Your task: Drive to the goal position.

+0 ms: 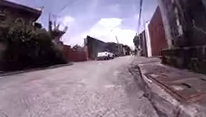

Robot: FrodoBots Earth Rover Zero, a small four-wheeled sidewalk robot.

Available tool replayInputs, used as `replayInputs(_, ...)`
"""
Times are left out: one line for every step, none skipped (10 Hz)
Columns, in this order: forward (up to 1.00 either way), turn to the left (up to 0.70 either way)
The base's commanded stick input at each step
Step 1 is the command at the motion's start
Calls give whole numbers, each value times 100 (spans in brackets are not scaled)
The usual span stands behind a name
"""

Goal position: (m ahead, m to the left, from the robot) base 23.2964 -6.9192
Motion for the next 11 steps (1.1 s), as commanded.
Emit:
replayInputs(70,0)
replayInputs(70,0)
replayInputs(70,0)
replayInputs(70,0)
replayInputs(71,0)
replayInputs(79,0)
replayInputs(85,0)
replayInputs(85,0)
replayInputs(85,0)
replayInputs(85,0)
replayInputs(85,-4)
